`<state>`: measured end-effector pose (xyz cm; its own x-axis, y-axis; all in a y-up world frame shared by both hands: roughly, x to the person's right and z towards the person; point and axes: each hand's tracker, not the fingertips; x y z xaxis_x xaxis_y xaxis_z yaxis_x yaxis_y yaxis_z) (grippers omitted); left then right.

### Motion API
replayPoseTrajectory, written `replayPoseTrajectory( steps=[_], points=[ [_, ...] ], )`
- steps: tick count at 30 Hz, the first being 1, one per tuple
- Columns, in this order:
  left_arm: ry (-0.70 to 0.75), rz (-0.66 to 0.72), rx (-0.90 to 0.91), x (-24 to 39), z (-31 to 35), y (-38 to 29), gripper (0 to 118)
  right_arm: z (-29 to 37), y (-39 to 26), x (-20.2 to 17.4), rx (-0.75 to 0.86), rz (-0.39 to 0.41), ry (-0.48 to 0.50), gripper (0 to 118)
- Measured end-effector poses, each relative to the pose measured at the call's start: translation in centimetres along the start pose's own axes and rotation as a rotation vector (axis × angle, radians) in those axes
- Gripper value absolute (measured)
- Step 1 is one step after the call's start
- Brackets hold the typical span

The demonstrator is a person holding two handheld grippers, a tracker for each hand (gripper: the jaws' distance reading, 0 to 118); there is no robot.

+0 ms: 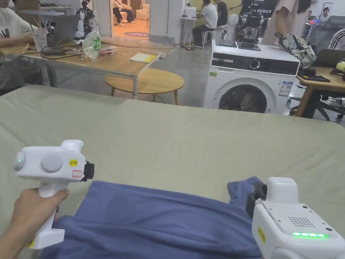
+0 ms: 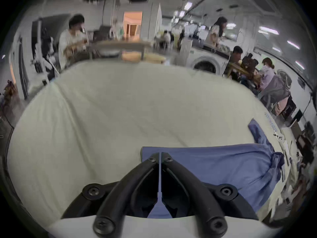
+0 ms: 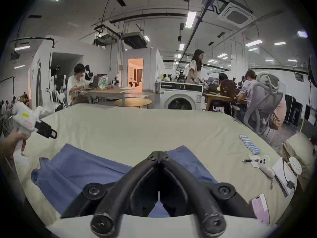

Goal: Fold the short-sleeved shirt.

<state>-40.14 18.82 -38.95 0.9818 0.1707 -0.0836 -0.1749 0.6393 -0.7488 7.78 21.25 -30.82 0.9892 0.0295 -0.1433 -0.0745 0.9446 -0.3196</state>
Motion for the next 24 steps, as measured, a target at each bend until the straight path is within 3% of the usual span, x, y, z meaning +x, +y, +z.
replayPoseTrajectory(
  steps=[1,3,4,7,10,12,15,20,24],
  points=[
    [0.001,0.007,-0.057,-0.6,-1.6,0.7,7,-0.5,-0.1,0.0,-0.02,-0.003,0.0,0],
    [-0.045,0.059,-0.152,-1.8,-4.1,1.6,39,-1.2,-0.4,0.3,-0.045,-0.006,-0.001,0],
    [-0.049,0.088,-0.183,-1.9,-5.3,1.9,47,-1.4,-0.6,0.5,-0.054,-0.009,0.003,0],
    [0.009,0.095,-0.198,-2.0,-7.6,2.3,50,-1.8,-1.2,1.2,-0.083,-0.002,-0.012,0],
    [0.072,0.034,-0.285,-1.1,-9.5,1.8,49,-2.1,-1.8,1.9,-0.115,0.002,-0.022,0],
    [0.11,-0.034,-0.242,0.3,-9.1,1.6,44,-2.3,-2.1,2.6,-0.13,-0.004,-0.031,0],
    [0.119,-0.143,-0.213,2.5,-9.1,0.5,0,-2.7,-2.2,3.8,-0.165,-0.025,-0.037,0],
    [0.094,-0.127,-0.141,2.5,-7.1,0.3,0,-5.6,-0.1,6.6,-0.236,-0.069,-0.051,0],
    [0.031,-0.092,-0.025,2.1,-3.2,-0.1,0,-9.7,2.1,9.1,-0.334,-0.03,-0.08,0]
  ],
)
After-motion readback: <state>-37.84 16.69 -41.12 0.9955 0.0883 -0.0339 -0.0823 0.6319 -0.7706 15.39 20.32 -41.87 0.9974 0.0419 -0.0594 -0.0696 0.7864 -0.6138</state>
